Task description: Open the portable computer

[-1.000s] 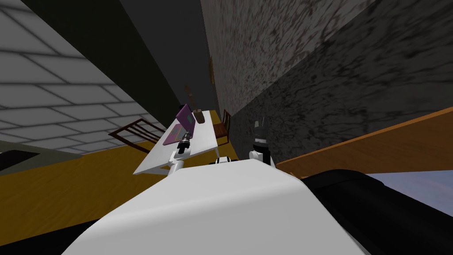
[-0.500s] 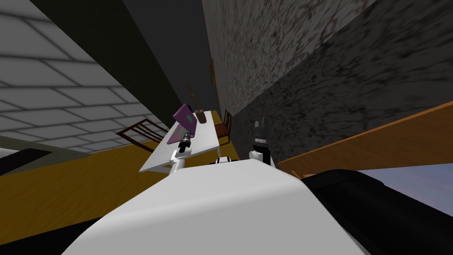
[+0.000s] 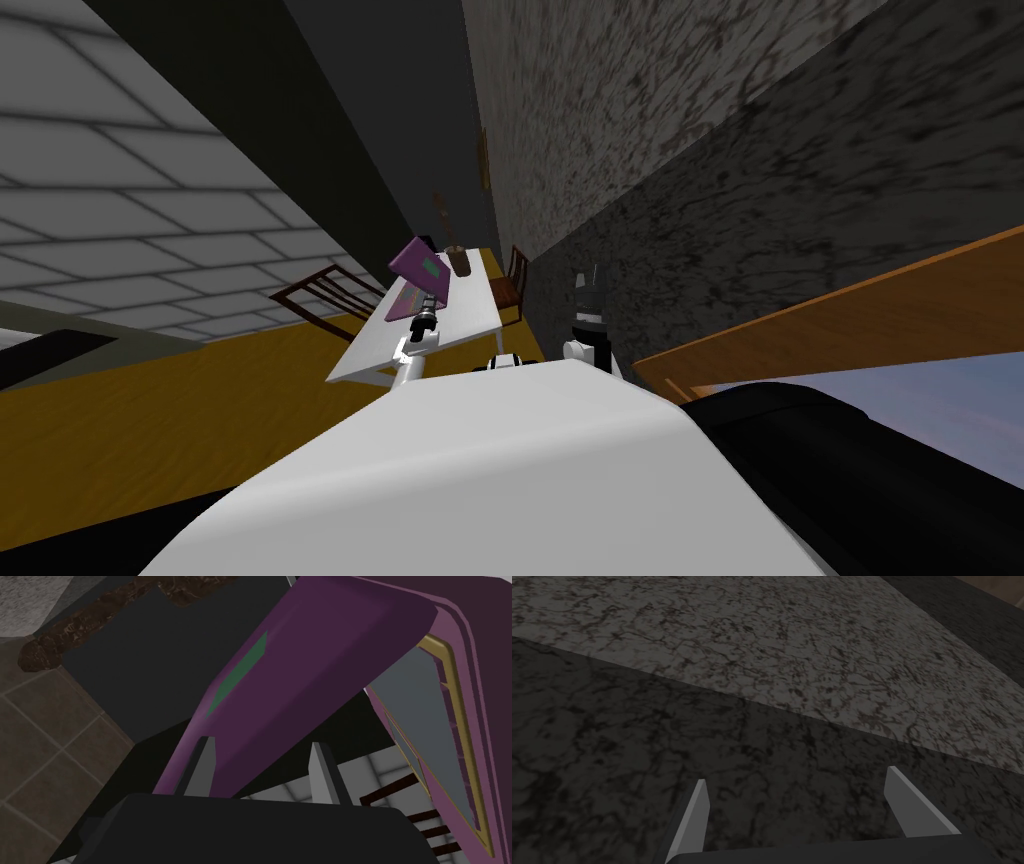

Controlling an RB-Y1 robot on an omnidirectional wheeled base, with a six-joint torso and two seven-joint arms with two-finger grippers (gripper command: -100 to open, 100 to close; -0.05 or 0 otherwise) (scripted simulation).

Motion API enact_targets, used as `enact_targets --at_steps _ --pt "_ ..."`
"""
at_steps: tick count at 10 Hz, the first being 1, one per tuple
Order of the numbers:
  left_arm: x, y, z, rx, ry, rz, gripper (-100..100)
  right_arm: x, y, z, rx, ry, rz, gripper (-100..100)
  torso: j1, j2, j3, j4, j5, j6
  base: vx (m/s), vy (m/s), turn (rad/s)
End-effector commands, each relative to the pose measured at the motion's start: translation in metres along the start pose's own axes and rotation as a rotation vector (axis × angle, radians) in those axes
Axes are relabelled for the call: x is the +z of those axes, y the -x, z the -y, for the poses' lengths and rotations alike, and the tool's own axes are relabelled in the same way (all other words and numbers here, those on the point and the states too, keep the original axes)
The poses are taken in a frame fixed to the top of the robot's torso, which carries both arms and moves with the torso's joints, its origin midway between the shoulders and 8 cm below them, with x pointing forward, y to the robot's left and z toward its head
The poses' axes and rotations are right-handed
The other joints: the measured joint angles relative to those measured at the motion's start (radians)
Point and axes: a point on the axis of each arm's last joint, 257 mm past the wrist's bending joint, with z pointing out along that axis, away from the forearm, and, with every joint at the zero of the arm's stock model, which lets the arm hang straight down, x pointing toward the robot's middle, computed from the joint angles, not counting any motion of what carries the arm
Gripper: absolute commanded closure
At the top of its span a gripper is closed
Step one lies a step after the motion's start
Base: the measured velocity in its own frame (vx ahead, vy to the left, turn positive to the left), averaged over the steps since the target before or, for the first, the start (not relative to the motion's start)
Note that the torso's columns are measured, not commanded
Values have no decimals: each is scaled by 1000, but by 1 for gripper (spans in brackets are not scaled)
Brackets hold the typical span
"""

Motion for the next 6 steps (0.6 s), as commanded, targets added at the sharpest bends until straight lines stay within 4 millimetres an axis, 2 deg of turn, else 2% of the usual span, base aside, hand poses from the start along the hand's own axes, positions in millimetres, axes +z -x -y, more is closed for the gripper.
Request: enact_targets --at_steps 1,2,6 --pt "2 -6 2 -58 1 -2 100 0 0 0 0 0 0 0 2 2 1 1 1 0 -17 49 -6" --pt "-8 -27 8 -149 -12 -30 100 0 0 0 0 0 0 0 -1 1 1 1 0 -1 54 53 209" --pt "-31 -64 21 -321 -33 -84 100 0 0 0 0 0 0 0 2 -2 -1 0 0 0 85 76 161"
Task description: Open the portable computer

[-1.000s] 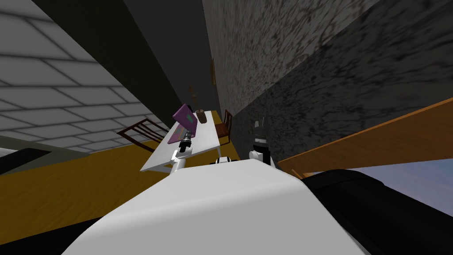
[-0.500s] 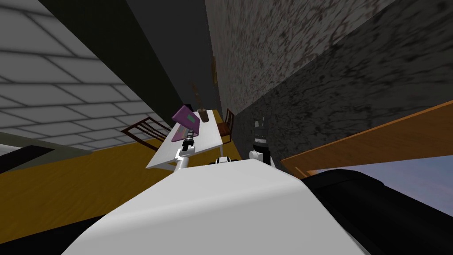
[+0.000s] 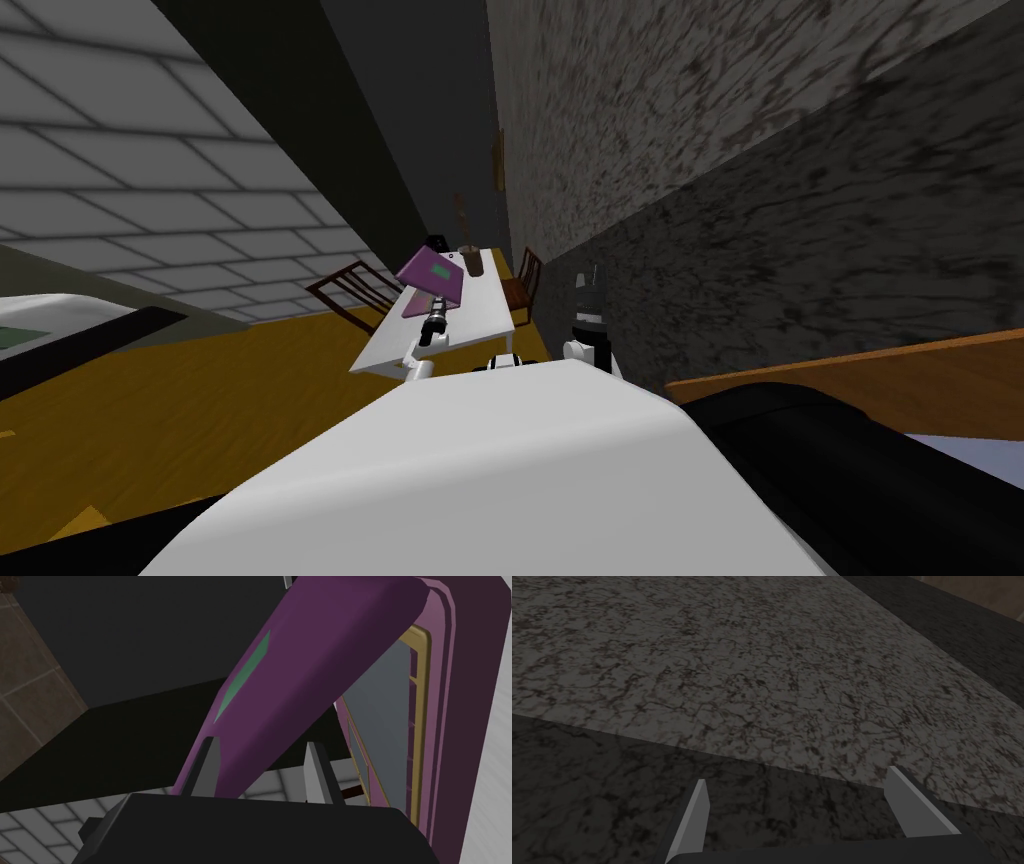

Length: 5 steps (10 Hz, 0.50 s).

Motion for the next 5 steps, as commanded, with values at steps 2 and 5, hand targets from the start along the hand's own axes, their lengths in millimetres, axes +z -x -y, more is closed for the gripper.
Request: enact_targets --at_steps 2,5 --pt "-20 -35 8 -165 -17 -48 100 0 0 0 0 0 0 0 -2 2 1 1 -1 0 83 72 136" --pt "-28 -47 9 -224 -18 -62 100 0 0 0 0 0 0 0 -6 6 4 2 -1 1 23 21 57"
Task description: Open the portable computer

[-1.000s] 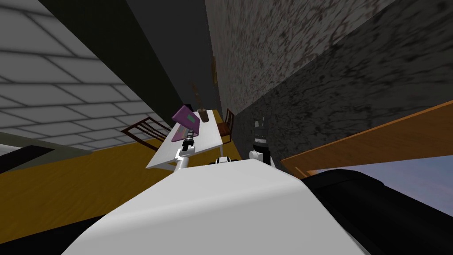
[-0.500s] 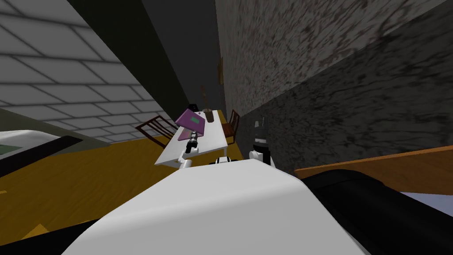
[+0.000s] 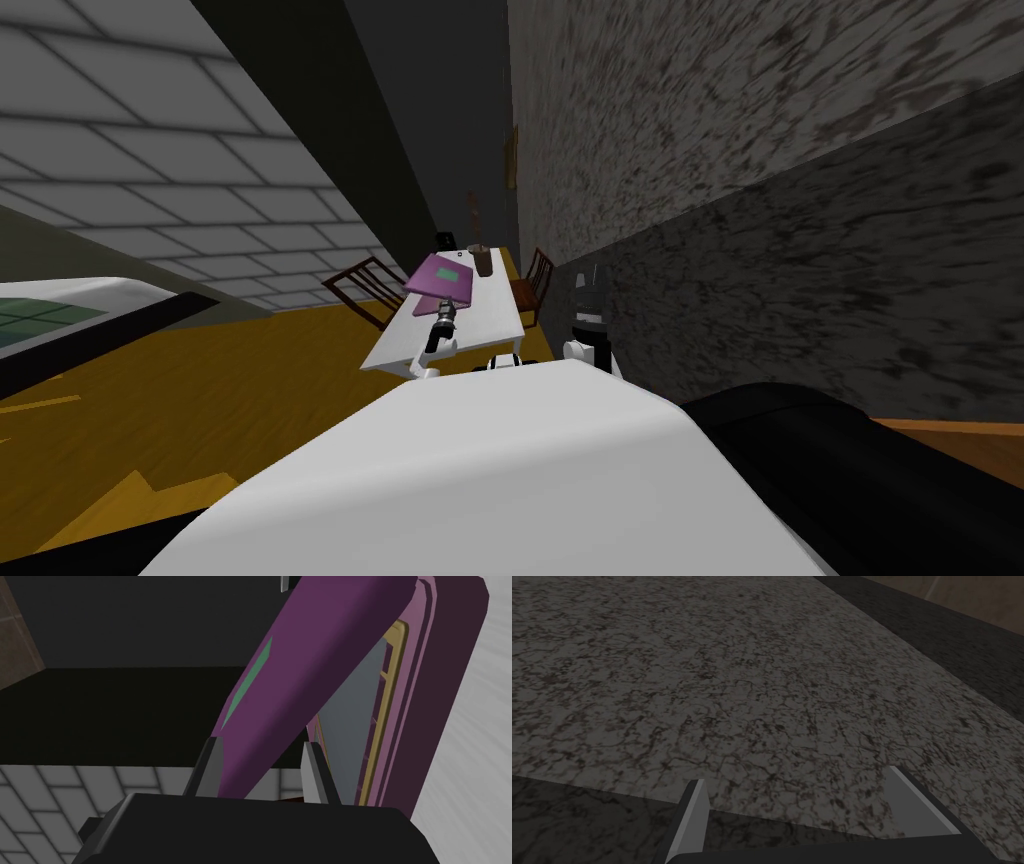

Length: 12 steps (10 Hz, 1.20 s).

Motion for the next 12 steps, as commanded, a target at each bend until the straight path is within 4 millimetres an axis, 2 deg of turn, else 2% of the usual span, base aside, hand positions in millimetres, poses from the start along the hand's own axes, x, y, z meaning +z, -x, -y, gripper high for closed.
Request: enact_targets --at_steps 1,2,3,11,12 --pt "-5 -7 -7 -92 1 2 100 0 0 0 0 0 0 0 1 -1 0 1 -1 -1 5 46 -62" --pt "2 -3 5 -48 6 0 -100 0 0 0 0 0 0 0 6 -3 -1 0 1 -1 -13 29 -15" --pt "2 -3 5 -48 6 0 -100 0 0 0 0 0 0 0 5 -4 -2 -1 1 -2 -19 -11 20" --pt "18 0 49 -47 6 -2 -100 0 0 0 0 0 0 0 4 -3 -2 0 0 -2 -19 -7 3" --pt "16 0 44 -47 10 -1 -100 0 0 0 0 0 0 0 4 -3 -2 0 0 -2 -8 -2 0"
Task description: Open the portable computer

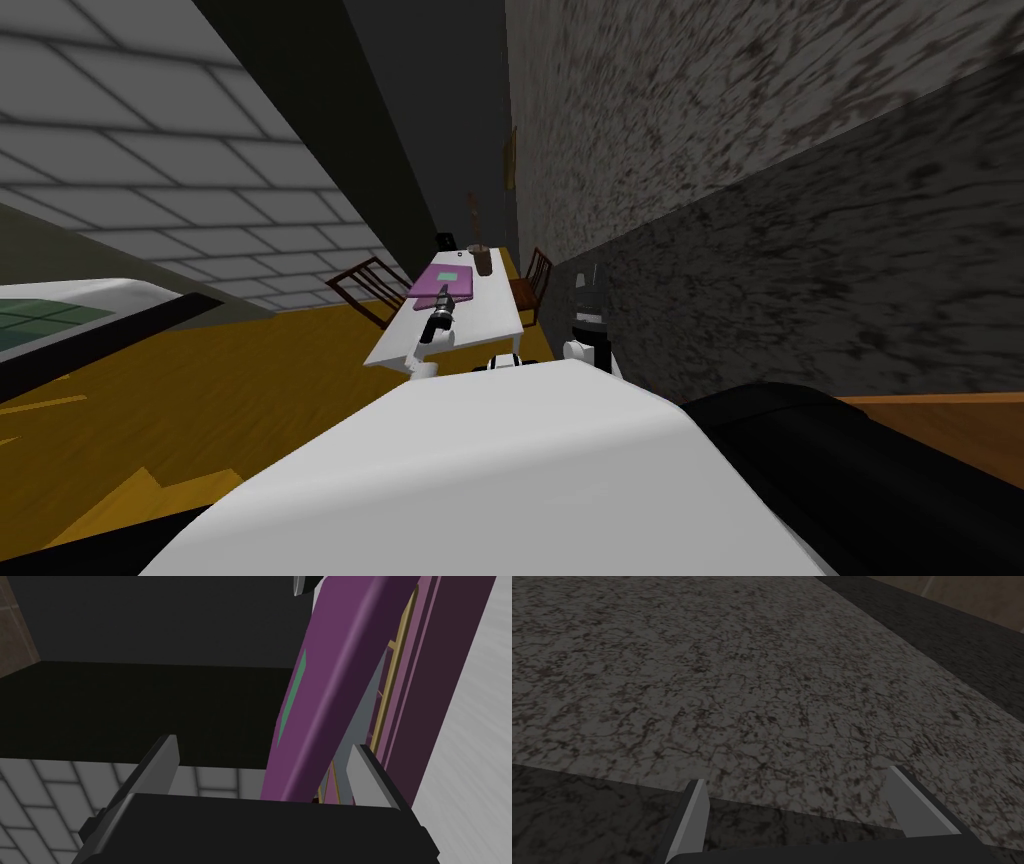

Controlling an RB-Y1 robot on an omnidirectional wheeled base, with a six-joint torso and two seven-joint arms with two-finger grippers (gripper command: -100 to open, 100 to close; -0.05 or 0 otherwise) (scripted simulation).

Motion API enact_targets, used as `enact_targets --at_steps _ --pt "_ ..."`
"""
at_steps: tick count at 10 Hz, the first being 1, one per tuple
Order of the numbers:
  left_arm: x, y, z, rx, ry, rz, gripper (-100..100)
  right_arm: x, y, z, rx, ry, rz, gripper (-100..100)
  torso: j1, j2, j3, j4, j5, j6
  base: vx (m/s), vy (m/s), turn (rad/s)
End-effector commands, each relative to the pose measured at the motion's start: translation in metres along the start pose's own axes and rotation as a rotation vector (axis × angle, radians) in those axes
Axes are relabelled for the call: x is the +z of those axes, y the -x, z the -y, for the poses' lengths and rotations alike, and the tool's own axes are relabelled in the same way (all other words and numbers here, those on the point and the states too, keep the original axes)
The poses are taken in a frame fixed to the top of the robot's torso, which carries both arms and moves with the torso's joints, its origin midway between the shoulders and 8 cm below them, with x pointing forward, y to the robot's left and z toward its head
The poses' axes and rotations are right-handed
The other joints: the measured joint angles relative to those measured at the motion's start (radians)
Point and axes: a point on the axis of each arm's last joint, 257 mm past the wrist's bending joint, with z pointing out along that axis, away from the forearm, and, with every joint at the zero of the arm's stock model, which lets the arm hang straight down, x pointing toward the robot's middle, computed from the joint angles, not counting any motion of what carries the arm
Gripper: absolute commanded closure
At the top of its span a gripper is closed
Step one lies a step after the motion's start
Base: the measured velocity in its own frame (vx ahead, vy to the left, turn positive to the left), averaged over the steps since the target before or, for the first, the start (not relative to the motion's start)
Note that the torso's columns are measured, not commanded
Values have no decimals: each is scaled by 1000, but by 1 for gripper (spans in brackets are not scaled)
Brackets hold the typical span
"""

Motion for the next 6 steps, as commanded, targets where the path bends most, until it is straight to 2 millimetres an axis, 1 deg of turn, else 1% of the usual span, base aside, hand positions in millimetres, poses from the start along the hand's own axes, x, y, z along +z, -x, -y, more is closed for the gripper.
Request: enact_targets --at_steps 1,6 --pt "0 0 -1 0 3 0 0 0 0 0 0 0 0 0 0 -1 -1 -1 0 0 0 0 0" --pt "0 0 -1 0 5 0 0 0 0 0 0 0 0 0 1 -2 -1 -2 1 0 0 0 0"
